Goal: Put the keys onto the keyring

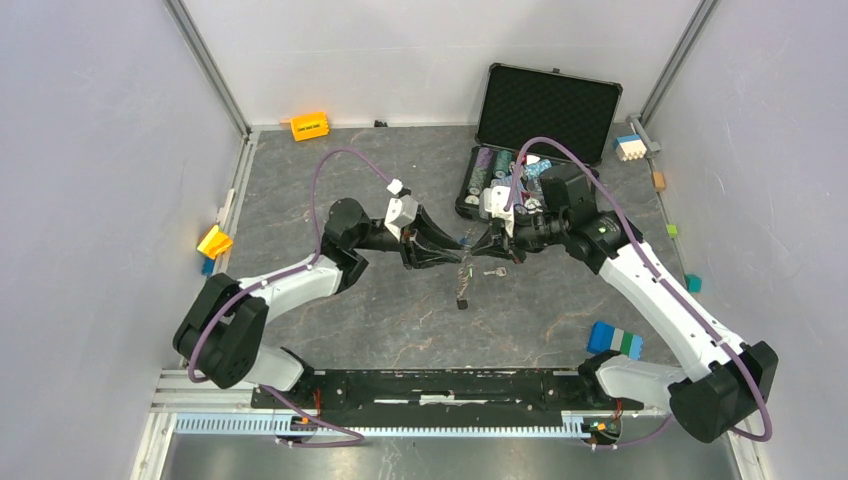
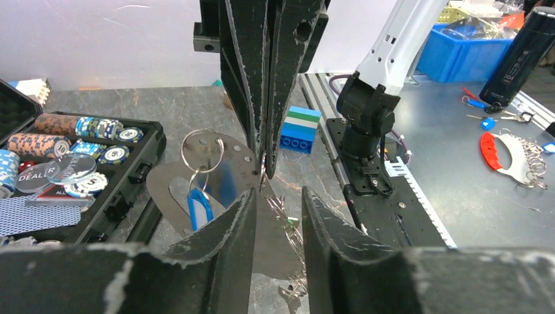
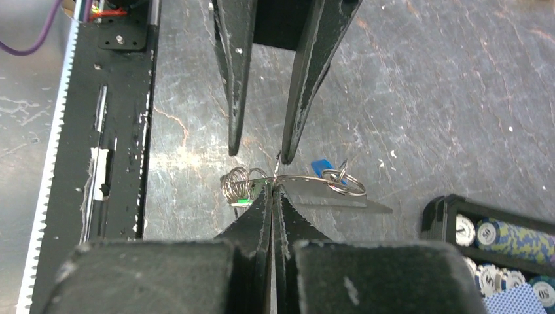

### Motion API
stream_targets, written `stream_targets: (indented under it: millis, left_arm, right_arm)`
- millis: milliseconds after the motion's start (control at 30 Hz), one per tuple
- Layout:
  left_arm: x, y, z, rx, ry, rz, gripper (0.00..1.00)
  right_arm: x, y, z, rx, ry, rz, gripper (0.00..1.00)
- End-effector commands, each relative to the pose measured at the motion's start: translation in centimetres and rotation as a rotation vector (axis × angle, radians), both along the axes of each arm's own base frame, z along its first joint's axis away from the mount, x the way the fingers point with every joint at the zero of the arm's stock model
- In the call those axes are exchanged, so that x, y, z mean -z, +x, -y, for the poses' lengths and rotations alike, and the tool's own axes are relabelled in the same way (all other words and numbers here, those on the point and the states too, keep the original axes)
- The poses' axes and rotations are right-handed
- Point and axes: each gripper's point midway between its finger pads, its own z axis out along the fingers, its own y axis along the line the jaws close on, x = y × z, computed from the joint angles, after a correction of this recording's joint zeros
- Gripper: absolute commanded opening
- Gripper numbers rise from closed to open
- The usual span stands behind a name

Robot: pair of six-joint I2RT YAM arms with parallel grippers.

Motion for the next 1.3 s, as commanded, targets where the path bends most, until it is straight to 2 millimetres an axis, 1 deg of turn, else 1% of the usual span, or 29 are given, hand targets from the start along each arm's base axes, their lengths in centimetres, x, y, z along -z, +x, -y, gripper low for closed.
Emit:
stream_targets:
  millis: [0, 67, 100, 233, 433, 500, 667, 833, 1133, 1267]
  left_arm:
    - [-2.2, 0.7, -0.5, -0.004, 0.004, 0.124, 0.41]
    - [-2.2, 1.1, -0.4, -0.006, 0.046, 0.130, 0.41]
    - [-1.7, 1.4, -0.4, -0.007, 0.076, 0.144, 0.41]
    - [-0.5, 2.2, -0.5, -0.012, 0.159, 0.189, 0.42]
    - [0.3, 2.0, -0.2, 0.017, 0.178, 0.220, 0.42]
    - [0.5, 1.9, 0.0, 0.028, 0.186, 0.218, 0.40]
    - [0.7, 1.5, 0.4, 0.044, 0.192, 0.219, 0.38]
    - [0.6, 1.5, 0.6, 0.040, 0.193, 0.221, 0.37]
    - [0.6, 1.5, 1.1, 0.044, 0.194, 0.224, 0.34]
    - [0.4, 1.5, 1.2, 0.048, 0.191, 0.229, 0.31]
  right_arm:
    - [-0.9, 1.0, 0.2, 0.031, -0.052, 0.052, 0.00]
    - [-0.5, 1.0, 0.2, 0.036, -0.090, 0.036, 0.00]
    - [-0.2, 1.0, 0.2, 0.039, -0.107, 0.027, 0.00]
    - [-0.4, 1.0, -0.1, 0.052, -0.127, 0.014, 0.00]
    - [-0.5, 1.2, -0.3, 0.070, -0.156, 0.005, 0.00]
    - [-0.4, 1.3, -0.3, 0.074, -0.163, 0.002, 0.00]
    - [-0.2, 1.6, -0.4, 0.081, -0.177, 0.001, 0.00]
    - [0.3, 1.6, -0.5, 0.071, -0.191, -0.007, 0.00]
    - [0.1, 1.2, -0.8, 0.051, -0.173, -0.012, 0.00]
    - [0.0, 0.9, -0.9, 0.041, -0.166, -0.016, 0.00]
